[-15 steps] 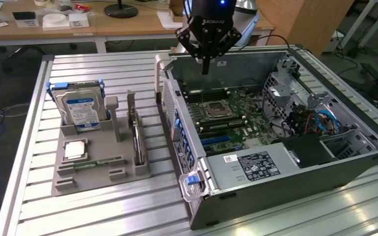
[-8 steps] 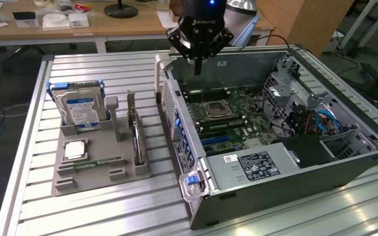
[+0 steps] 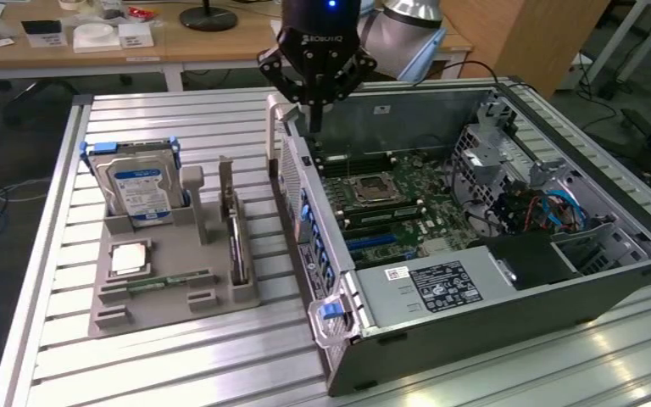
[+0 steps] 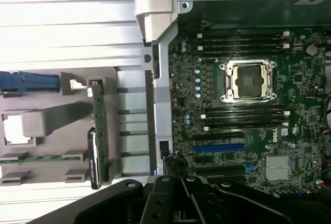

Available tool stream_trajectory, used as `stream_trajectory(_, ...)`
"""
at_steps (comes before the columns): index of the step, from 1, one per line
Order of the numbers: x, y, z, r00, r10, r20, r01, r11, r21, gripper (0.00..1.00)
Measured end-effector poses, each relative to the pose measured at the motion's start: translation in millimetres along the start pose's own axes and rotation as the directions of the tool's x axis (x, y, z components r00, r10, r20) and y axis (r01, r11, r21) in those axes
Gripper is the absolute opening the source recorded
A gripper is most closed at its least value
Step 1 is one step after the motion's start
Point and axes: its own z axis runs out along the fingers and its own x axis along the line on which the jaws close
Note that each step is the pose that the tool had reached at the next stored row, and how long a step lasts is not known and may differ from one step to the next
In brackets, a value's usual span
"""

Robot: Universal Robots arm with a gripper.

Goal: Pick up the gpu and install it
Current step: 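Reach for the gpu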

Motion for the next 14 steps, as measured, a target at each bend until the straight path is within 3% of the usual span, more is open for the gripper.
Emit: stream_trajectory(14, 43.2, -3.2, -0.1, 1.0000, 0.000, 0.0025, 0.000, 1.0000, -0.0001, 0.11)
